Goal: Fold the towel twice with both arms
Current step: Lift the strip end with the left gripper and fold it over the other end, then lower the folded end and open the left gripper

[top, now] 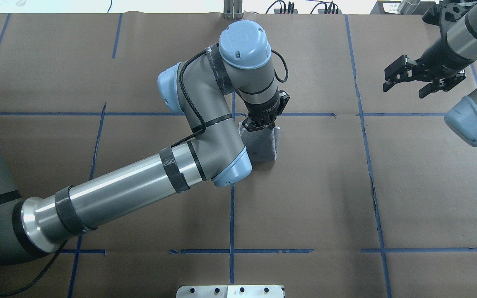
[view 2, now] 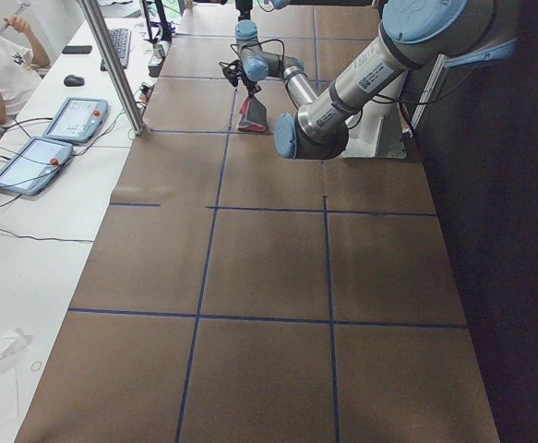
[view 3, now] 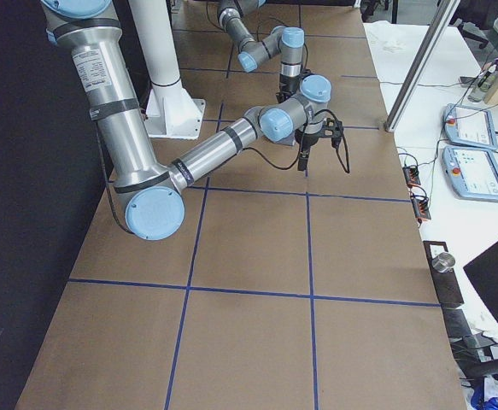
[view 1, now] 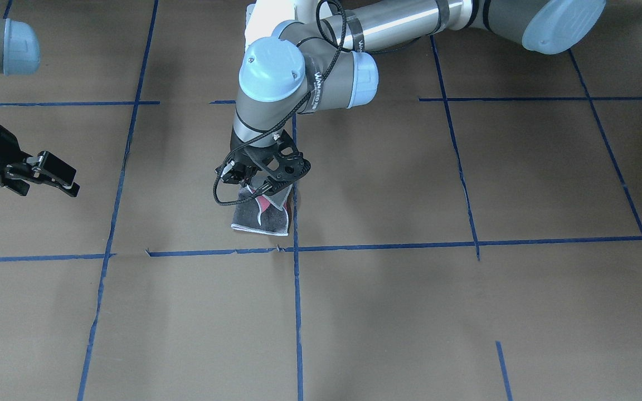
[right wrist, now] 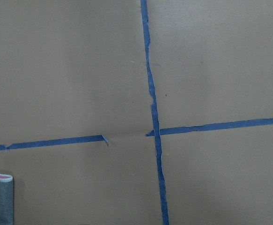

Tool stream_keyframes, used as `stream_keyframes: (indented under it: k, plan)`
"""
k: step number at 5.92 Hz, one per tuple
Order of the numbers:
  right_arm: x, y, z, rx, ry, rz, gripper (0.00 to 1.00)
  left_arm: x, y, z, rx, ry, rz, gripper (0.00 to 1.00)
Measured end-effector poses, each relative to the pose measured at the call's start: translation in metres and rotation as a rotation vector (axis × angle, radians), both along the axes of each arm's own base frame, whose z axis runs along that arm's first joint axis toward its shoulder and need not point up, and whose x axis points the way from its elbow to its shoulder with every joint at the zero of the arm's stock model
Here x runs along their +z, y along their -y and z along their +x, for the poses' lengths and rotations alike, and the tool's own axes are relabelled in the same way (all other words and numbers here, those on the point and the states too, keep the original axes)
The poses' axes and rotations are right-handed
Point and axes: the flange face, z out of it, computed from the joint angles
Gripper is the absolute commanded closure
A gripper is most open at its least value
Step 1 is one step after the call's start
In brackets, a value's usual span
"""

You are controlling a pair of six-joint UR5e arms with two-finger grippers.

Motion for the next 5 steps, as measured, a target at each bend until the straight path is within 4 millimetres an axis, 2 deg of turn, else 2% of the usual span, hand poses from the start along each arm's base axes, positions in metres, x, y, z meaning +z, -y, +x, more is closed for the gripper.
stream_keyframes:
  k: [3,4,5]
  plan:
    - [0.002,-0.005,0.001,-0.002,0.0,0.0,0.0,0.008,0.013,0.011,-0.045,0.005,-0.011,1.0]
    - [0.003,-0.008,0.003,-0.001,-0.001,0.0,0.0,0.012,0.023,0.026,-0.064,0.004,-0.008,0.92]
    - [0.004,-0.009,0.003,-0.001,-0.002,-0.001,0.0,0.014,0.027,0.043,-0.071,0.005,-0.007,0.53]
